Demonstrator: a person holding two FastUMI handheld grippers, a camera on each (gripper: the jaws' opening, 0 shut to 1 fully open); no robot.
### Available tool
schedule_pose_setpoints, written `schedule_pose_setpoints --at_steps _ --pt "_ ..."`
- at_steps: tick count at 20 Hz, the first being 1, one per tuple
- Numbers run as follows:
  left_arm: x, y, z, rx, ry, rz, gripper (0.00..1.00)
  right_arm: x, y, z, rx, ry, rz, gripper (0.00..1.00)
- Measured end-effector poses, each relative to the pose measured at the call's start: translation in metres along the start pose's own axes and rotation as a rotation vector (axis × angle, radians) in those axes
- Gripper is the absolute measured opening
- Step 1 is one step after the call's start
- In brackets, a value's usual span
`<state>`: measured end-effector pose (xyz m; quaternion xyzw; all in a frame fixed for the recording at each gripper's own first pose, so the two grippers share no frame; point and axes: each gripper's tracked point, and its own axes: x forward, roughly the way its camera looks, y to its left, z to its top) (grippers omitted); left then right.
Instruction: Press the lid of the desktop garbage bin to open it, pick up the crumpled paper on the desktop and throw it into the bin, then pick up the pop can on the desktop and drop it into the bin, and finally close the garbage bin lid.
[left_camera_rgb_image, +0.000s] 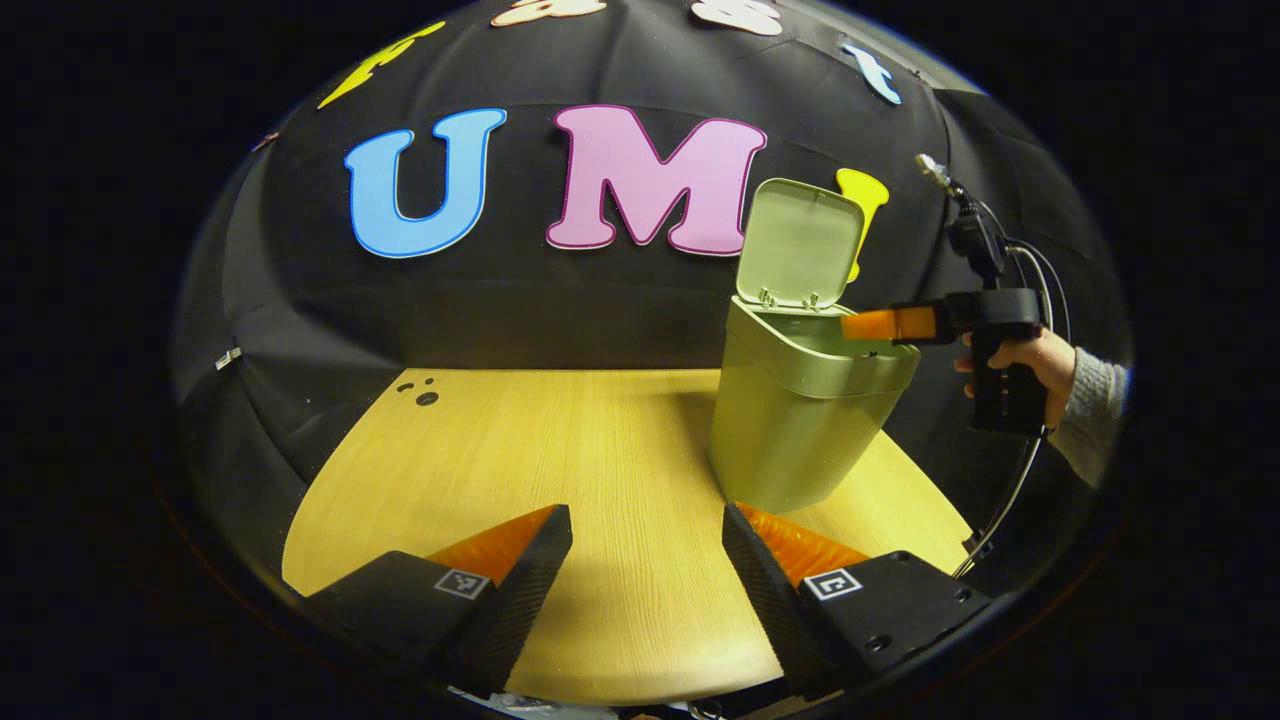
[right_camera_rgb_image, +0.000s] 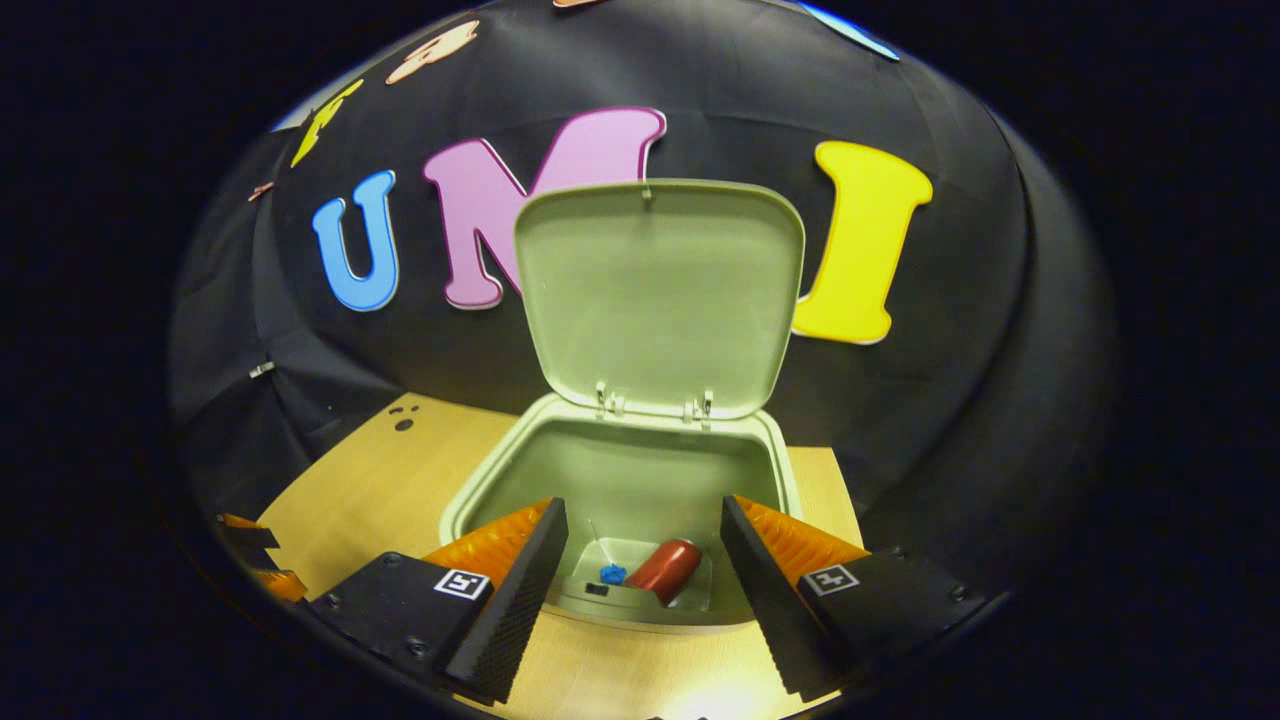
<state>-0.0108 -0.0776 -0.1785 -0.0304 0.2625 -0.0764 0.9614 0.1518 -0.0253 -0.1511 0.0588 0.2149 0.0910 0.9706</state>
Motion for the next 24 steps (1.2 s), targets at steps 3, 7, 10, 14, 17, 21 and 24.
schedule_pose_setpoints --at_steps 3,7,10,14,17,21,24 --pt "0.001 -0.004 0.000 0.003 0.000 -0.007 0.98 -0.014 0.005 0.045 0.020 -0.076 0.030 0.97" --pt "0.001 -0.008 0.004 0.013 -0.009 -0.026 0.98 -0.020 0.008 0.101 0.039 -0.150 0.039 0.96" --pt "-0.001 -0.008 0.004 0.018 -0.011 -0.026 0.98 -0.017 0.005 0.138 0.017 -0.226 0.008 0.96" --pt "-0.004 -0.007 0.004 0.007 -0.015 -0.030 0.98 -0.004 0.006 0.176 -0.042 -0.309 -0.036 0.96" --pt "-0.008 -0.005 0.004 0.011 -0.019 -0.025 0.98 0.013 0.001 0.189 -0.056 -0.340 -0.100 0.96" --pt "-0.012 0.001 0.004 0.014 -0.023 -0.013 0.98 0.033 0.000 0.202 -0.019 -0.350 -0.124 0.96" --pt "-0.011 0.006 0.011 0.009 -0.028 0.003 0.98 0.044 0.002 0.212 0.002 -0.362 -0.124 0.96"
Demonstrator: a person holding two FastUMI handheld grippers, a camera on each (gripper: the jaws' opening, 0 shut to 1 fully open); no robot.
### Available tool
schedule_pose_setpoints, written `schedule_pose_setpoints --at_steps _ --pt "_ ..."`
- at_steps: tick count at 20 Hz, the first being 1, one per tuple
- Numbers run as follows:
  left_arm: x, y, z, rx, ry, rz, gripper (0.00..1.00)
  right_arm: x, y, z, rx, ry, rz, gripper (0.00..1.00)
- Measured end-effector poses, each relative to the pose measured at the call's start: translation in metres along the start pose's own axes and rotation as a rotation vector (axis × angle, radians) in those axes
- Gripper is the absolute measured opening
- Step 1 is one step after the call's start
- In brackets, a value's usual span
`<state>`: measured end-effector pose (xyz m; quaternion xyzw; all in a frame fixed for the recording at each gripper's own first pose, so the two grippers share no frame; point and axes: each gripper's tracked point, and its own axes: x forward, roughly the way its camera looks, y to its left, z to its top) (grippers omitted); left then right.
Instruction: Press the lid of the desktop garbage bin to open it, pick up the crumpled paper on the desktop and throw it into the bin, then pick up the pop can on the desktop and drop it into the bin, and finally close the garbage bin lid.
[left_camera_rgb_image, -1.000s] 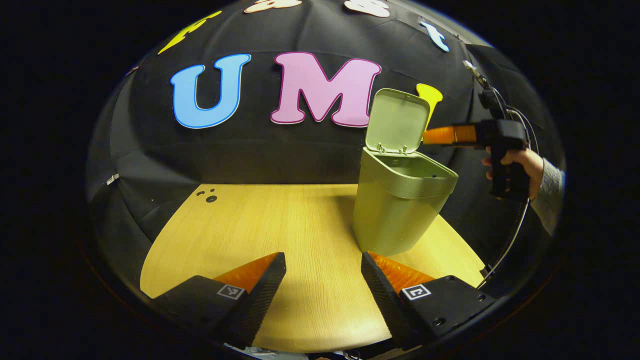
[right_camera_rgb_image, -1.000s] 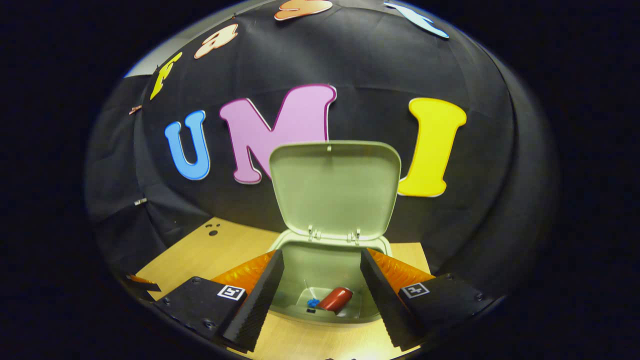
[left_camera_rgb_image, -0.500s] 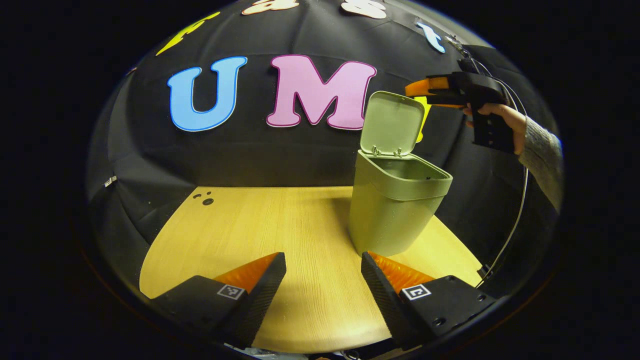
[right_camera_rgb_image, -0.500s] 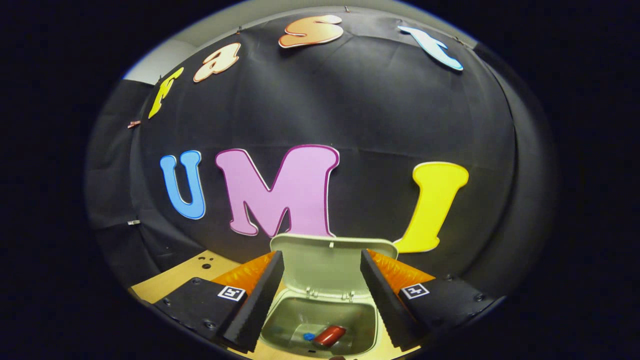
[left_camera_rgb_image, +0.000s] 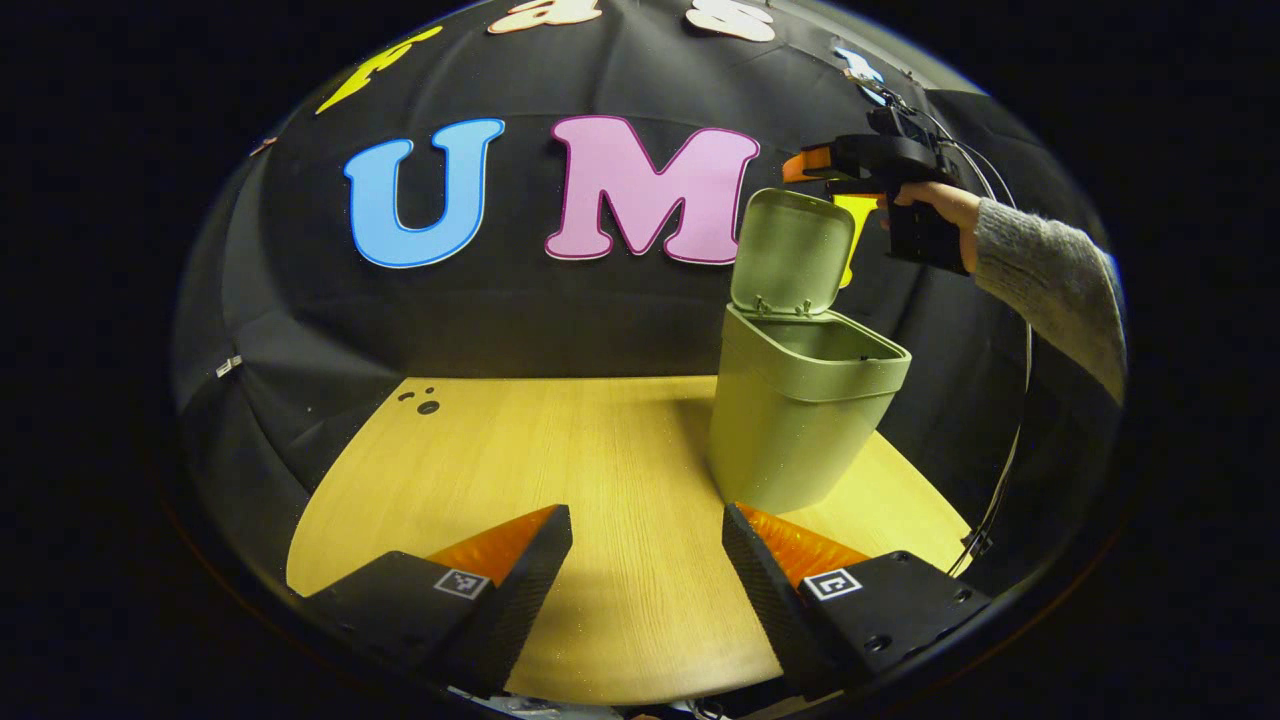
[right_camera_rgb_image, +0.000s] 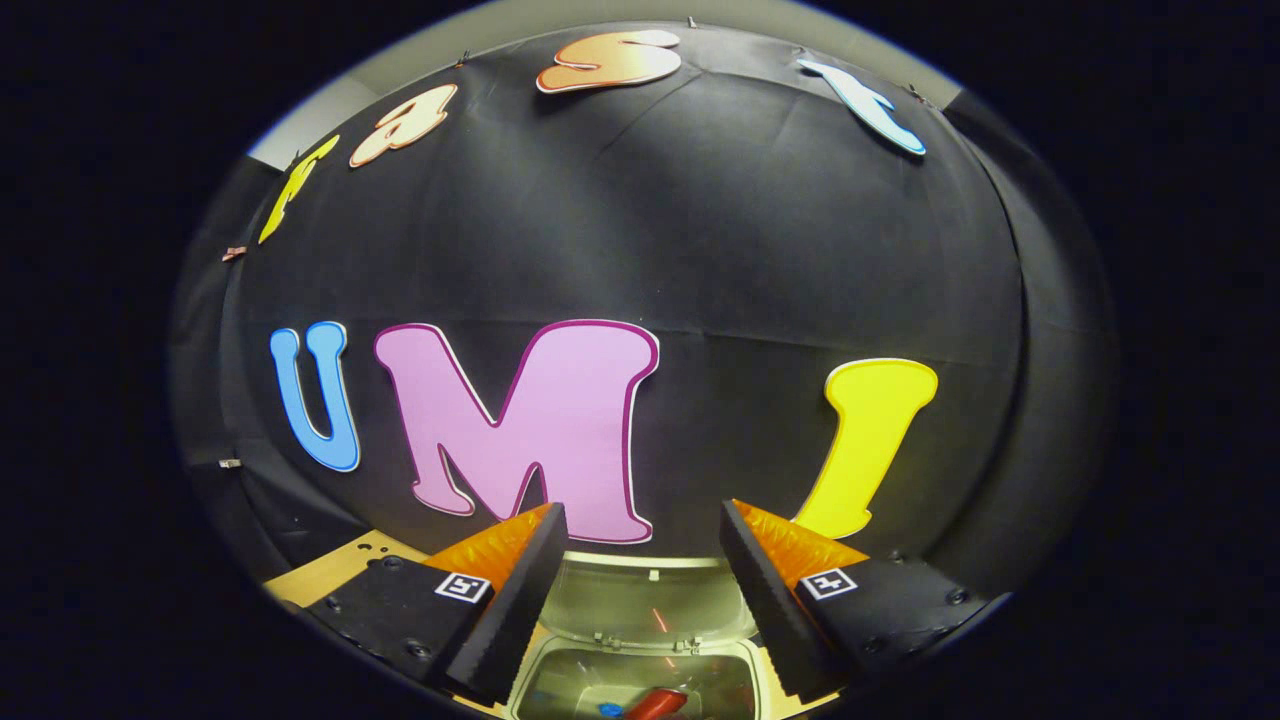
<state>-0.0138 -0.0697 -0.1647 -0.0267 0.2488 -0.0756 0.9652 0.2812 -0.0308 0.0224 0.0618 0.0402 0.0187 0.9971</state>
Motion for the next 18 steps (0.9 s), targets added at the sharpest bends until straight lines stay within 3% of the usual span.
schedule_pose_setpoints --at_steps 8,18 --pt "0.006 0.011 -0.002 -0.020 -0.003 0.024 0.98 0.014 0.000 -0.023 0.023 0.081 0.004 0.96" --pt "0.019 -0.003 -0.003 -0.005 0.008 -0.020 0.98 -0.047 0.004 -0.051 0.052 0.174 0.071 0.96"
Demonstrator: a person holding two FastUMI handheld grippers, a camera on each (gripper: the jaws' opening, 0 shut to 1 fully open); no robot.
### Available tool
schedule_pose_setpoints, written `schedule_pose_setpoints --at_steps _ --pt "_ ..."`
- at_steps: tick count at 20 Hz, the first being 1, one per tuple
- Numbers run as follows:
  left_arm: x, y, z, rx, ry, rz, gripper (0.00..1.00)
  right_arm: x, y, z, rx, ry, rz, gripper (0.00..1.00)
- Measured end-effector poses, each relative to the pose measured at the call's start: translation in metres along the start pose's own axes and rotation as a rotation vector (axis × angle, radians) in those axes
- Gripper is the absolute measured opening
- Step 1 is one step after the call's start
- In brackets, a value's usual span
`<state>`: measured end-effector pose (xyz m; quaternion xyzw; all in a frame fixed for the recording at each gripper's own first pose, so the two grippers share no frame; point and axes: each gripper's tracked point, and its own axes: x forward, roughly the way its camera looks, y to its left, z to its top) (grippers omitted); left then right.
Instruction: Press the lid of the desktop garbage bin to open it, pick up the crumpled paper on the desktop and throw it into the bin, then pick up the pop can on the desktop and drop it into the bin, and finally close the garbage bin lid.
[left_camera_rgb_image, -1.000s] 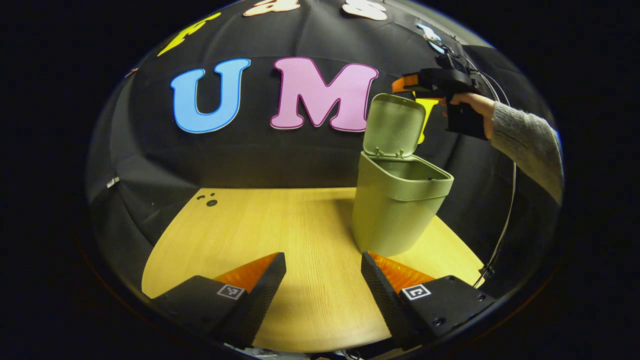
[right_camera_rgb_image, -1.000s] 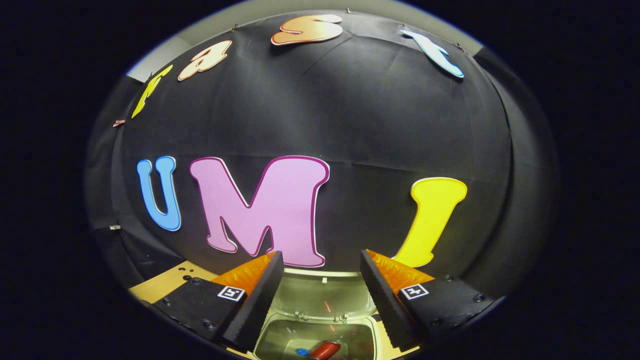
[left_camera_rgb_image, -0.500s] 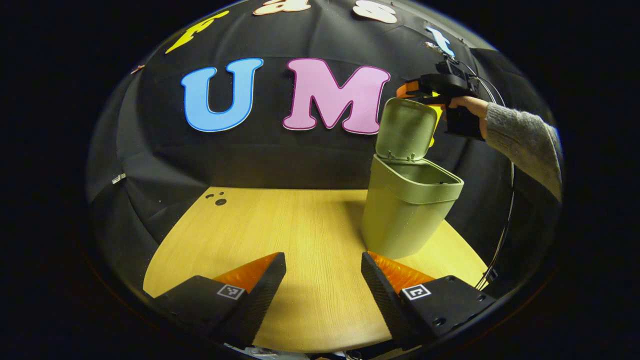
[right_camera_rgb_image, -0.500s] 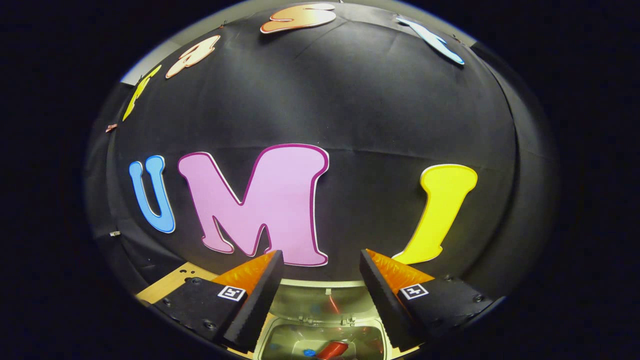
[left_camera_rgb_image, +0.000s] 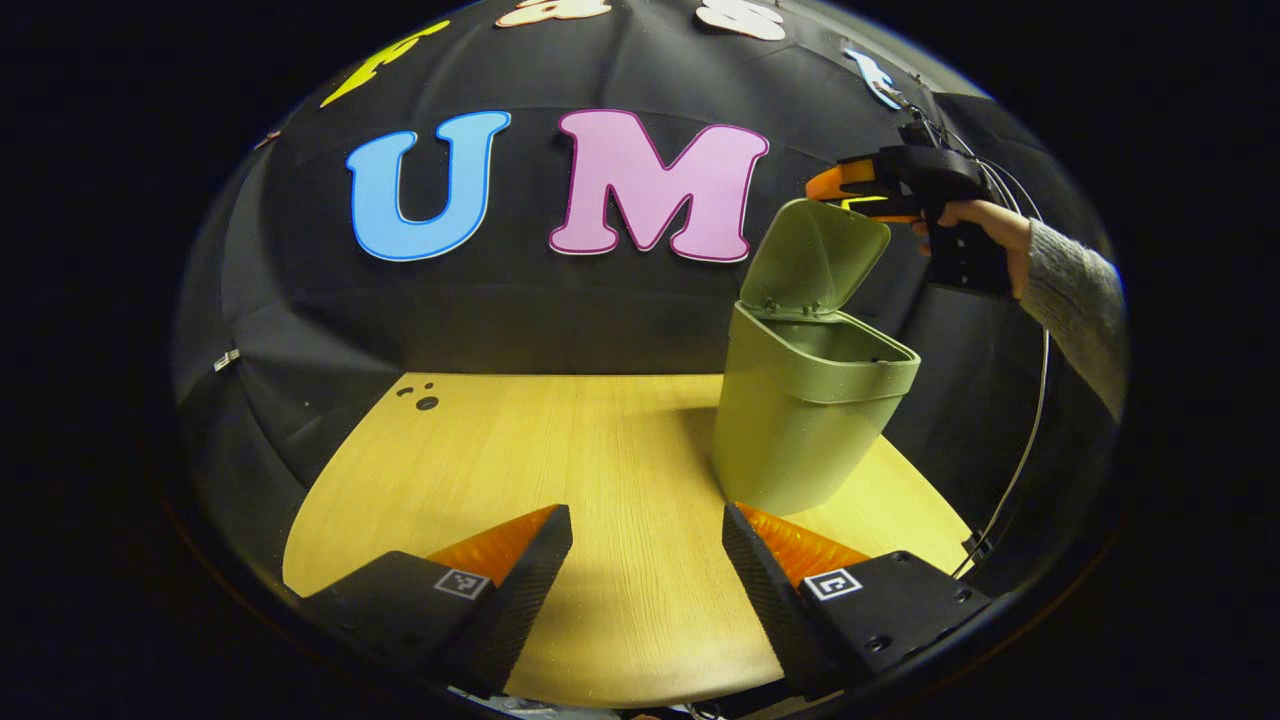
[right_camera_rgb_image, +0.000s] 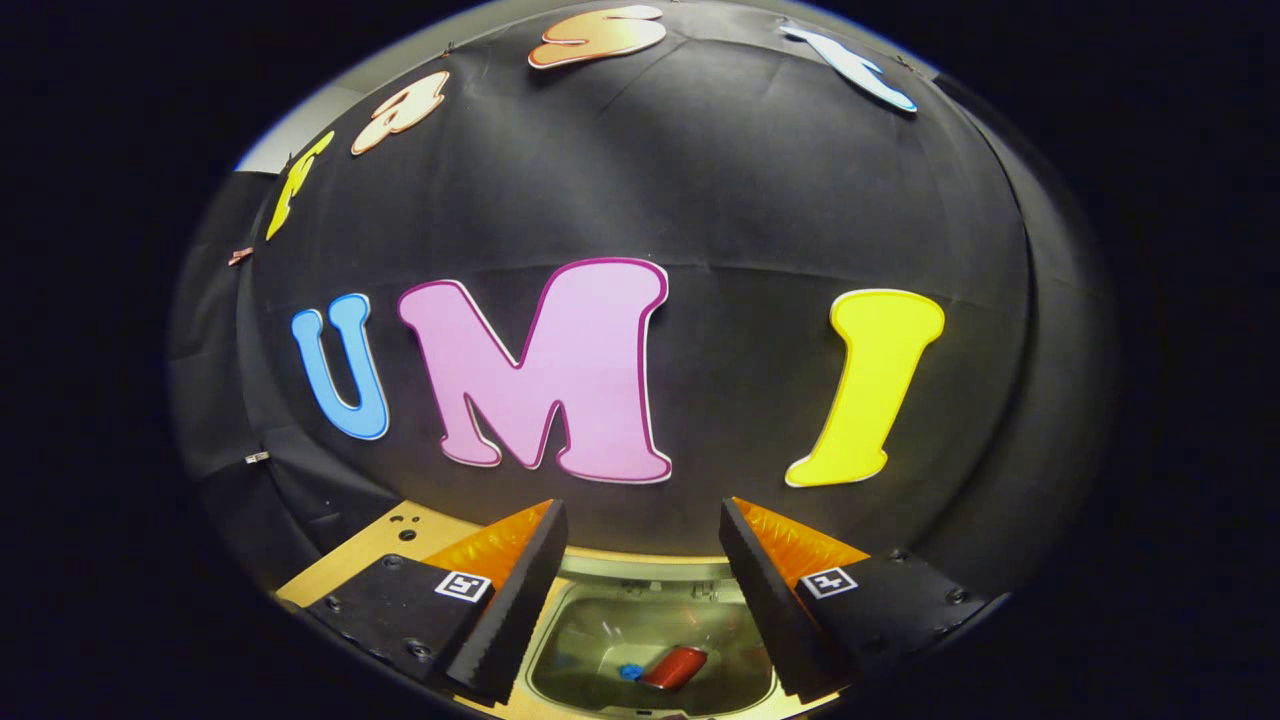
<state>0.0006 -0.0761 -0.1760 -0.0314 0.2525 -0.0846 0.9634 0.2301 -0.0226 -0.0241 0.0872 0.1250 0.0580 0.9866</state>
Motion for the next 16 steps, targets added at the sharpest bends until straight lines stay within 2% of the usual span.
schedule_pose_setpoints --at_steps 10,12,13,16 --pt "0.010 -0.013 -0.004 0.013 0.017 -0.041 0.98 -0.022 0.000 -0.095 0.024 0.233 0.050 0.96" --pt "0.010 -0.014 -0.005 0.015 0.020 -0.046 1.00 -0.024 -0.002 -0.110 0.012 0.259 0.050 0.96" --pt "0.010 -0.014 -0.004 0.016 0.020 -0.047 0.98 -0.024 -0.002 -0.117 0.000 0.272 0.047 0.96" --pt "0.011 -0.013 -0.006 0.013 0.024 -0.048 0.98 -0.028 -0.004 -0.133 -0.042 0.303 0.039 0.96"
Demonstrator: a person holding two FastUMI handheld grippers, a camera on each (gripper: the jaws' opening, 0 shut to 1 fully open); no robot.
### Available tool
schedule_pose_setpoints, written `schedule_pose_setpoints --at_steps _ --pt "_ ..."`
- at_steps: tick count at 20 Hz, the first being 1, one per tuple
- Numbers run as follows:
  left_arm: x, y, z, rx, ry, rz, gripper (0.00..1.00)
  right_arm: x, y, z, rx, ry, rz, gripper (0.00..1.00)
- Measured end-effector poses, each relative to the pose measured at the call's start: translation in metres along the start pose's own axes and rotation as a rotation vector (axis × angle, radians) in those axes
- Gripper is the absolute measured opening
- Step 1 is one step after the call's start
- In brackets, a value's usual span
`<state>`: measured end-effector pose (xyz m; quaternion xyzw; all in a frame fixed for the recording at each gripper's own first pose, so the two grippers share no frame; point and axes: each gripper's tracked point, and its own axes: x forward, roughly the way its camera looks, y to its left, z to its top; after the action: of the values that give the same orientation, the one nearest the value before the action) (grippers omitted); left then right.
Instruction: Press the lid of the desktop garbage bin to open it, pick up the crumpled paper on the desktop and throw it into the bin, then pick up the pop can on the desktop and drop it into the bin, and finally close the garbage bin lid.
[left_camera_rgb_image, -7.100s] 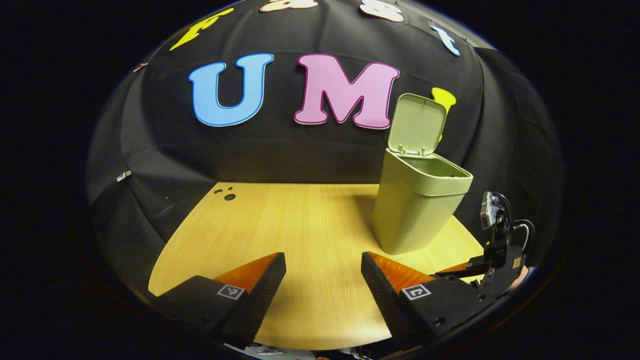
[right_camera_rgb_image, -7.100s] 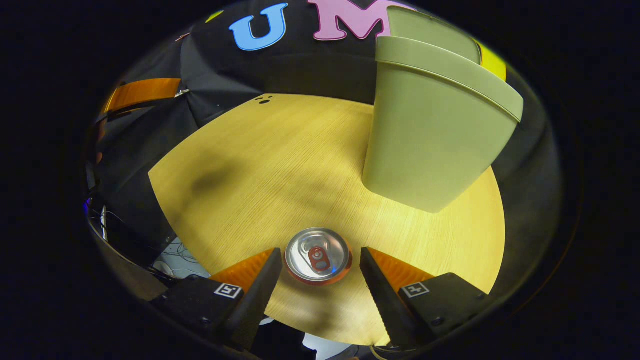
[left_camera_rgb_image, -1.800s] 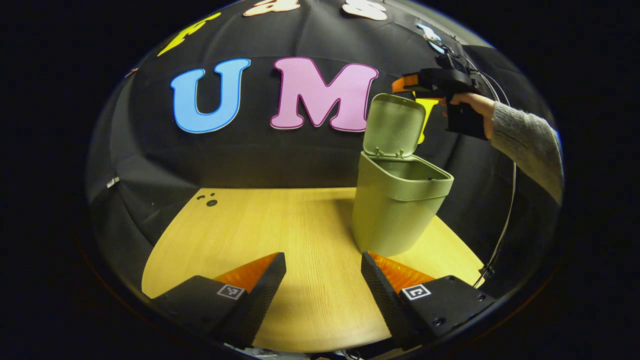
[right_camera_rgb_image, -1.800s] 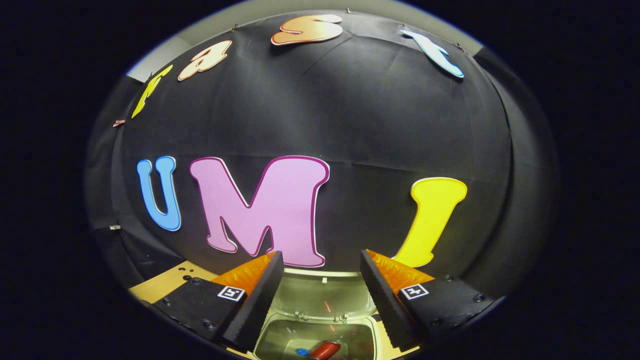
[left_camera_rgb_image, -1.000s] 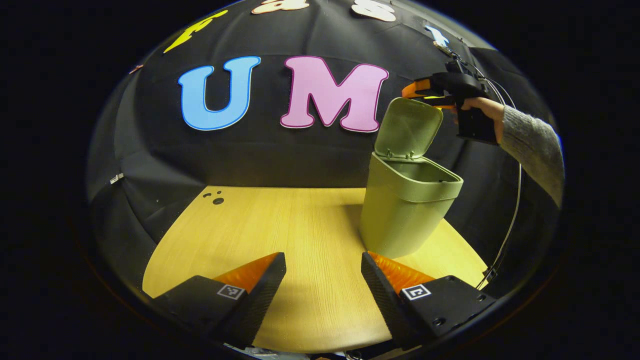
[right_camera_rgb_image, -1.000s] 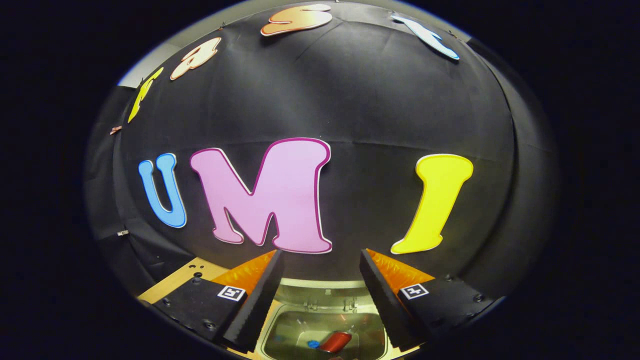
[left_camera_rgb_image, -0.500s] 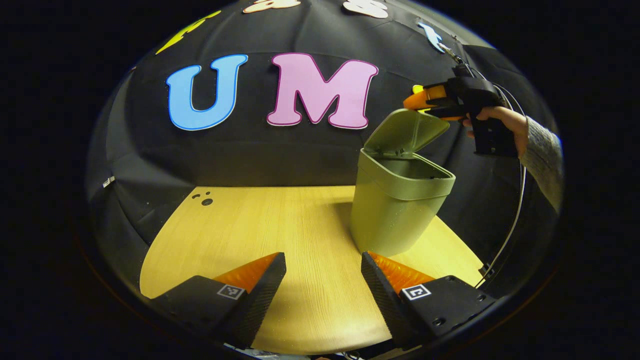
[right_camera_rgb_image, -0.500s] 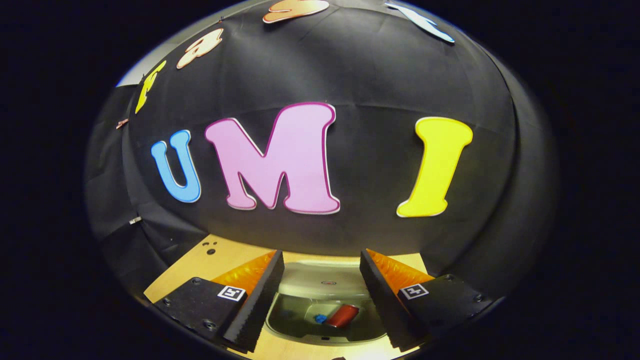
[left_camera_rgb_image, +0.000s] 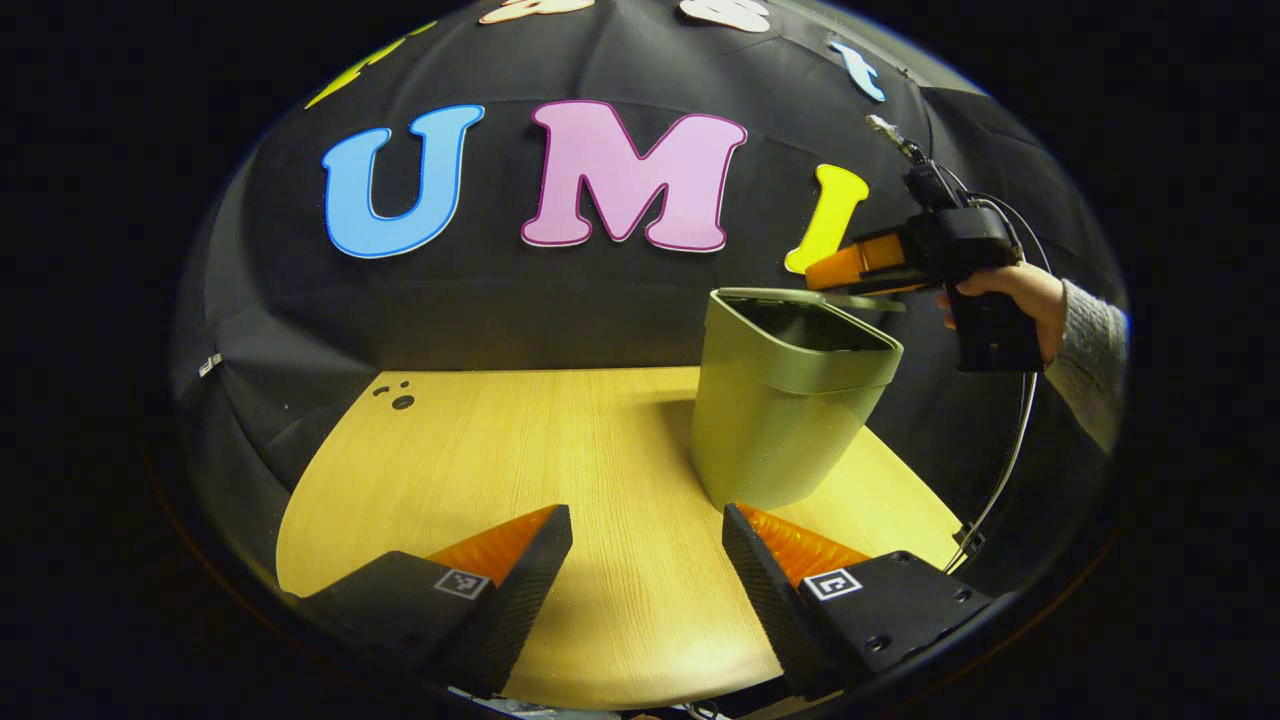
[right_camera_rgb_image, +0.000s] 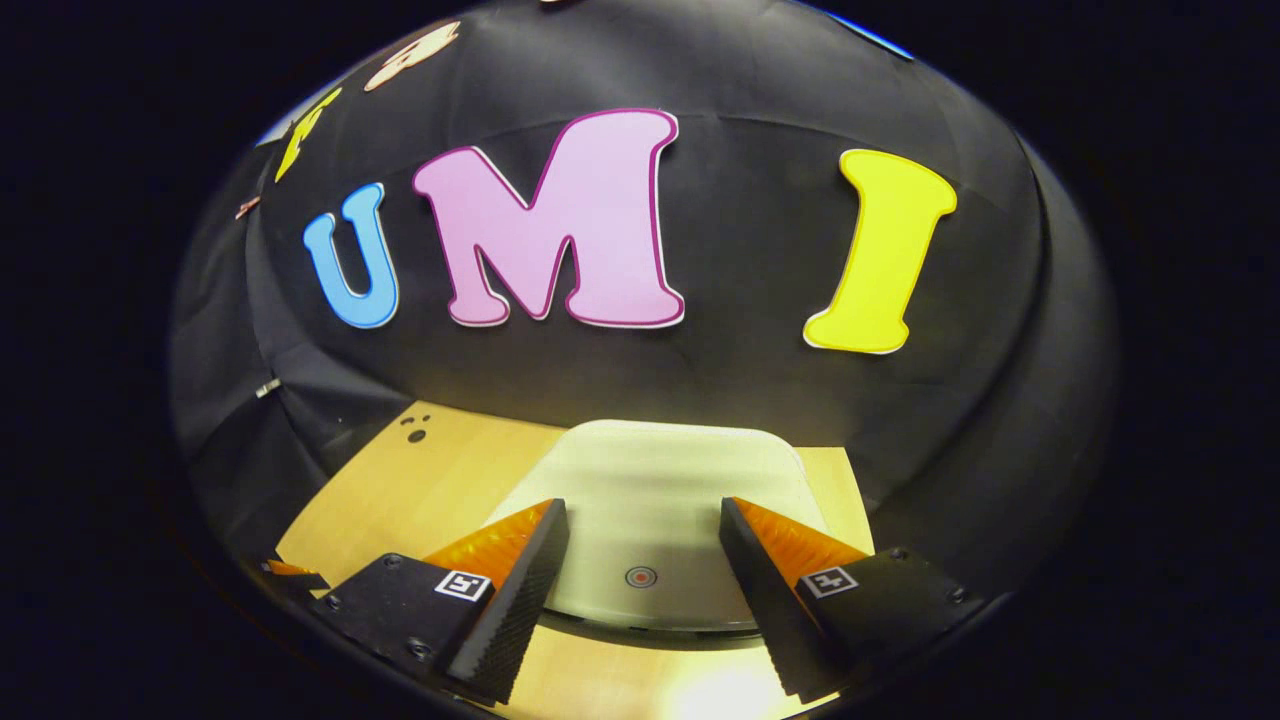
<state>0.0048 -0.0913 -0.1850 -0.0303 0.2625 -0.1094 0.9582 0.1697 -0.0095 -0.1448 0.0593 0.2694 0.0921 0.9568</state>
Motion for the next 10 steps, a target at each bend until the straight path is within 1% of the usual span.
schedule_pose_setpoints --at_steps 4,9,10 --pt "0.000 0.001 -0.001 -0.002 0.003 0.004 0.98 0.001 -0.001 -0.014 -0.029 0.015 -0.009 0.96" --pt "0.000 0.000 -0.003 -0.001 0.008 0.002 0.98 -0.001 0.003 -0.030 -0.012 0.040 0.013 0.96" --pt "0.001 0.000 -0.003 -0.002 0.010 0.000 0.98 -0.001 0.003 -0.027 -0.012 0.022 0.015 0.97"
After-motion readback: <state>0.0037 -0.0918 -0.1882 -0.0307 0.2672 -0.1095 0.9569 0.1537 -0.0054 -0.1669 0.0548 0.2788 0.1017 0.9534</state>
